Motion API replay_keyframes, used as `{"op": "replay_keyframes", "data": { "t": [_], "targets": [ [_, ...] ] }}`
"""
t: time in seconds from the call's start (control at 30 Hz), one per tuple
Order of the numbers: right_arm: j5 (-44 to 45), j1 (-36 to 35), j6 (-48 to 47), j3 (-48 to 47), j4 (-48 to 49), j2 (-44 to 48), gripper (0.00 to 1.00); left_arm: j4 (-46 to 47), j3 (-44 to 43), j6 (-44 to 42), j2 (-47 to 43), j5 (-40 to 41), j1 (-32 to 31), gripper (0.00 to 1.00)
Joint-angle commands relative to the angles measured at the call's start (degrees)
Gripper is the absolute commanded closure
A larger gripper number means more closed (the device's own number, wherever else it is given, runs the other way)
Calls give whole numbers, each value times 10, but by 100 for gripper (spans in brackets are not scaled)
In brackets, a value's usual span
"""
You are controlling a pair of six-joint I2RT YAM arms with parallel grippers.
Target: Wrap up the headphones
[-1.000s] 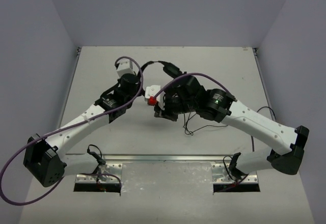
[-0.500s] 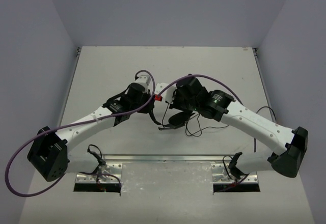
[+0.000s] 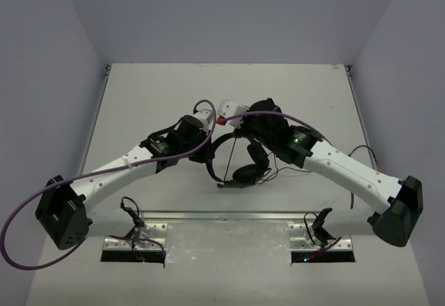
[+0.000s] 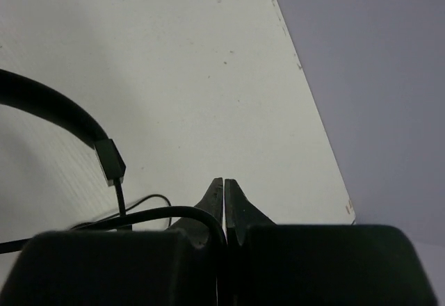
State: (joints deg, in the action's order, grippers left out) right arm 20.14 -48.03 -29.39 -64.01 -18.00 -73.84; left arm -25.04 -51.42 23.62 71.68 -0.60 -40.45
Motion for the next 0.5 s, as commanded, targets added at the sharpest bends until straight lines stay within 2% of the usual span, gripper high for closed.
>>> {"op": "replay_keyframes", "data": {
  "t": [0.0, 0.1, 0.23, 0.47],
  "targets": [
    [-18, 16, 1, 10, 73, 34, 99, 5, -17, -29, -33, -66, -24, 100],
    [-98, 17, 16, 41, 67, 59, 99, 0, -28, -28, -42, -69, -24, 100],
    [-114, 21, 13, 72, 92, 77, 98, 3, -32, -34, -65, -77, -24, 100],
    [-157, 41, 49, 85, 99, 97, 94, 14, -35, -39, -130, -45, -24, 100]
  ]
}}
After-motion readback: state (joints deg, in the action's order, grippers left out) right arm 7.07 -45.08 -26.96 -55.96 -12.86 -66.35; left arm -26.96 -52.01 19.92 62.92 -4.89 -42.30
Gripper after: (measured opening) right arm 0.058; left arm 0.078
